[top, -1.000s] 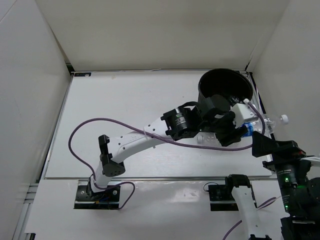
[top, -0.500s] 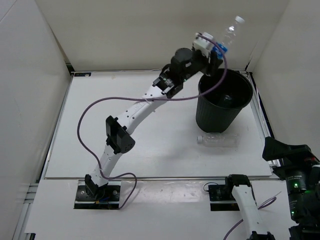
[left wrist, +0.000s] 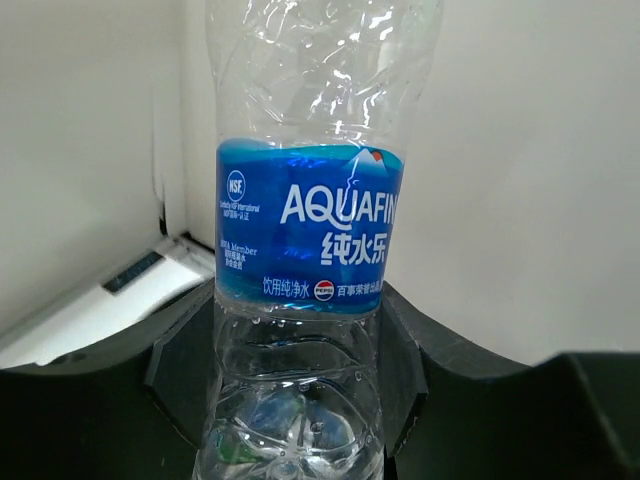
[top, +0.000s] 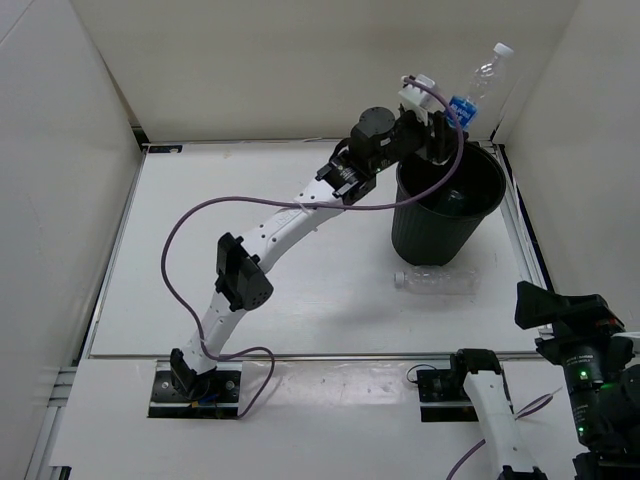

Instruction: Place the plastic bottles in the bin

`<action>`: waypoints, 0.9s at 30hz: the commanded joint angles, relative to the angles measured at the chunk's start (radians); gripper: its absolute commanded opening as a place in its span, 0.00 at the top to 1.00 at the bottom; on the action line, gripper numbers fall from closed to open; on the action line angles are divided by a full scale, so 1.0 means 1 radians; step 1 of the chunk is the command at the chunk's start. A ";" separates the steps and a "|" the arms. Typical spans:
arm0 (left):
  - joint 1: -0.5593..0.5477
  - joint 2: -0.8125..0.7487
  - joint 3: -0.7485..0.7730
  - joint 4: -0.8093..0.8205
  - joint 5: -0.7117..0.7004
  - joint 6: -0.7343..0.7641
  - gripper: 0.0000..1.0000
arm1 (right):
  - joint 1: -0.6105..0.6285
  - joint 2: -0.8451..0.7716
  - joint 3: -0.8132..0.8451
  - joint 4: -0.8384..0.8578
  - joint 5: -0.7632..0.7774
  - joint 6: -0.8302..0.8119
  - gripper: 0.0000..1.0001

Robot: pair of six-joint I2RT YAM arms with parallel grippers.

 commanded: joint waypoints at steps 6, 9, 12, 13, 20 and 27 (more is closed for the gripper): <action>0.010 -0.120 -0.193 0.015 0.107 -0.038 0.00 | 0.003 -0.021 -0.045 -0.052 -0.030 0.019 0.01; -0.008 -0.201 -0.243 -0.008 0.092 0.015 0.00 | 0.003 -0.030 -0.069 -0.042 -0.039 0.019 0.01; -0.051 -0.327 -0.349 -0.039 0.083 0.101 0.00 | 0.003 -0.040 -0.080 -0.030 -0.024 0.019 0.01; -0.068 -0.365 -0.392 -0.039 0.062 0.136 0.00 | 0.003 -0.049 -0.080 -0.030 -0.011 0.019 0.01; -0.280 -0.605 -0.806 -0.116 -0.116 0.592 0.00 | 0.003 -0.096 -0.080 -0.048 0.013 0.022 0.01; -0.327 -0.586 -1.018 -0.186 0.015 0.578 0.00 | 0.013 -0.106 -0.066 -0.090 0.022 0.022 0.01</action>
